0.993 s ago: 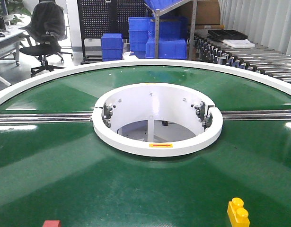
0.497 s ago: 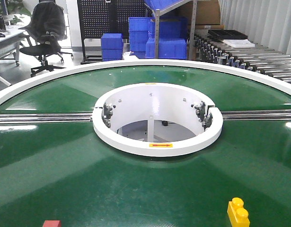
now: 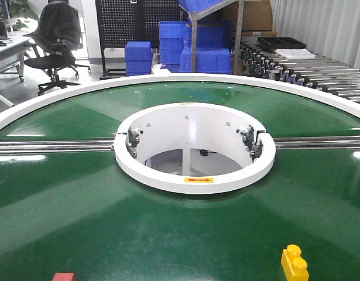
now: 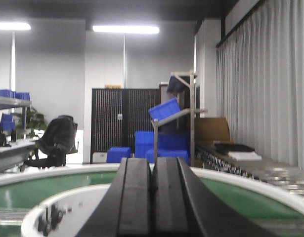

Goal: Pick red and yellow blocks into blue bin

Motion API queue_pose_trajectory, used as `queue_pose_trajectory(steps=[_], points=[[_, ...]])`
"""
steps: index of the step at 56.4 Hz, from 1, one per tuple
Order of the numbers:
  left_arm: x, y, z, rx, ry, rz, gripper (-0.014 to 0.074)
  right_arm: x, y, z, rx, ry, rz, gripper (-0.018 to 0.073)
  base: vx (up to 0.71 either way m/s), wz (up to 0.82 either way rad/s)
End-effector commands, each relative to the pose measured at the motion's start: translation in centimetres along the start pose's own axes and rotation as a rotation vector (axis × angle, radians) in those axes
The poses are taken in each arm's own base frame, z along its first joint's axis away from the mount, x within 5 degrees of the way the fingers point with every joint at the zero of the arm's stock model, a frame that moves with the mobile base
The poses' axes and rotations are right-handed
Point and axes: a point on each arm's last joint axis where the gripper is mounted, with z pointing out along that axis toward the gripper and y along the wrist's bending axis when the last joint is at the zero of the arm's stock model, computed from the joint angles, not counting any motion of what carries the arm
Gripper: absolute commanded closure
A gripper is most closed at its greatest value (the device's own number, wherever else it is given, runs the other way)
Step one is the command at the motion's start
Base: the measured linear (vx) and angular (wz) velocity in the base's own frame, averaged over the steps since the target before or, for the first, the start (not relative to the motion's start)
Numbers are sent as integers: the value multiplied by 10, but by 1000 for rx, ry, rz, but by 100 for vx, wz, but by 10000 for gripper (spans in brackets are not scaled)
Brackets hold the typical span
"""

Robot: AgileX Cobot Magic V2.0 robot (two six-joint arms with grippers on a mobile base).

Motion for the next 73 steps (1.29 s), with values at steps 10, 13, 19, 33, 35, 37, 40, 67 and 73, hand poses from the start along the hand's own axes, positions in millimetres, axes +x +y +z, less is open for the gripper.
queue_pose_trajectory(steps=[10,13,19,33,35,37,40,67,73], points=[[-9,-14,93,37,272,0,594,-51,-2,83,6,26,0,569,0,0],[1,-14,106,30,314,1,594,-44,-2,95,5,66,2,569,0,0],[20,-11,121,14,371,4,594,-32,-2,109,3,120,1,567,0,0],[35,-11,129,27,435,75,549,-26,-2,113,-1,156,-29,468,0,0],[35,-11,129,31,433,91,523,-25,-2,113,-2,162,-33,431,0,0],[34,-11,129,31,431,95,496,-25,-2,113,-2,169,-37,377,0,0],[35,-11,129,31,431,96,441,-24,-2,112,-3,177,-37,289,0,0],[35,-11,129,27,435,71,115,-5,13,126,-95,407,0,-148,0,0],[35,-11,129,27,435,71,115,20,17,155,-107,673,1,-119,0,0]])
